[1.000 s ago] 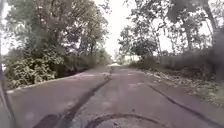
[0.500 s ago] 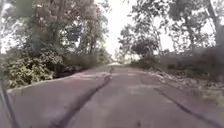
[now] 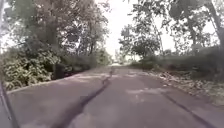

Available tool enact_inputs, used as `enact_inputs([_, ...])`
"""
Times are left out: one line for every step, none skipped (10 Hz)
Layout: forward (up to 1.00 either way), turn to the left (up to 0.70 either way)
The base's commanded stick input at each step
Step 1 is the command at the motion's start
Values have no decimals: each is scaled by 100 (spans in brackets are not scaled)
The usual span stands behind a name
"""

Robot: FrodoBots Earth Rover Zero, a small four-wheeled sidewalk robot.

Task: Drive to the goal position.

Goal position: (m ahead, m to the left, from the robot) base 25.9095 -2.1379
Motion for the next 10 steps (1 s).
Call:
enact_inputs([70,0])
enact_inputs([70,0])
enact_inputs([70,0])
enact_inputs([70,0])
enact_inputs([70,0])
enact_inputs([70,0])
enact_inputs([70,0])
enact_inputs([70,0])
enact_inputs([70,0])
enact_inputs([70,0])
